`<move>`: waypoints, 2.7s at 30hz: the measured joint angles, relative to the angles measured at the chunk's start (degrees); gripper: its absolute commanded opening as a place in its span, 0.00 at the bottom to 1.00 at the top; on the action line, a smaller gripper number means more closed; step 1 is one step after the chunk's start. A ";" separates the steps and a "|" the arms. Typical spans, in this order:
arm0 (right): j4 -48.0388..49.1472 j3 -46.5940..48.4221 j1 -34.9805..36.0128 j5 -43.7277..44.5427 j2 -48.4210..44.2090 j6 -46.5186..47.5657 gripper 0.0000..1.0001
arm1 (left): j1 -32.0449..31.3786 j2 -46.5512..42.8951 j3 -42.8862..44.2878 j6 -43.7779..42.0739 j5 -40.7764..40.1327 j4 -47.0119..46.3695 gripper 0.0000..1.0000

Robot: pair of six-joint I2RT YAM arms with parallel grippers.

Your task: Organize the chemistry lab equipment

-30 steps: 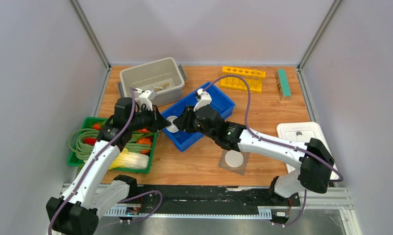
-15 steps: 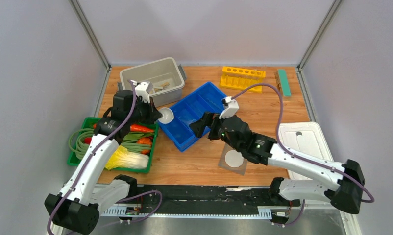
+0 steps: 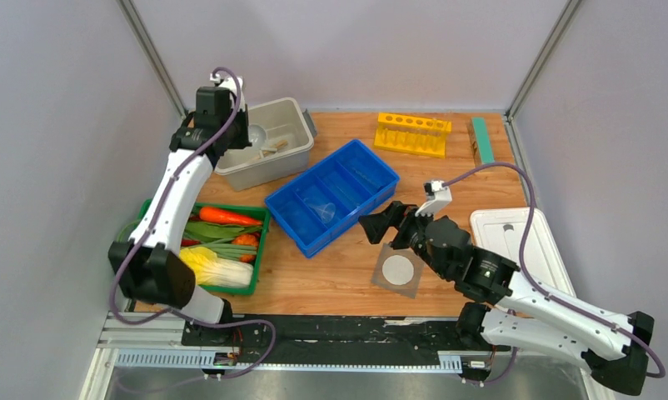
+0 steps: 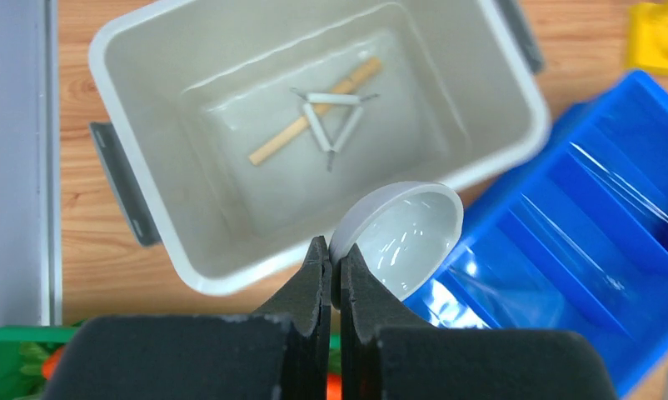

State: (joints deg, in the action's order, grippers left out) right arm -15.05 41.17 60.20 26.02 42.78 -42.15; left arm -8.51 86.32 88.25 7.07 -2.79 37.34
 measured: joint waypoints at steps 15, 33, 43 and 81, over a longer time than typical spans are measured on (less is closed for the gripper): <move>-5.62 -2.25 -0.02 9.16 -6.12 0.00 1.00 | 6.12 29.40 21.46 -0.20 -0.59 9.14 0.10; -11.82 -0.92 -0.09 12.57 -3.69 -4.83 1.00 | 6.54 35.87 25.73 -1.22 -0.07 14.78 0.47; -15.47 -0.83 -0.28 10.99 -4.26 -7.54 1.00 | 6.49 22.99 21.33 -0.02 5.86 15.19 0.50; -18.34 -18.05 -12.41 -4.11 4.87 -22.21 1.00 | -41.03 -32.76 -48.81 22.05 17.84 -14.27 0.47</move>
State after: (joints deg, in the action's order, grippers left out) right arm -33.39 23.11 47.79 21.91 47.66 -64.36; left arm -49.54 53.56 39.44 29.12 15.05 23.07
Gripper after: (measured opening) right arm 0.998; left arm 0.458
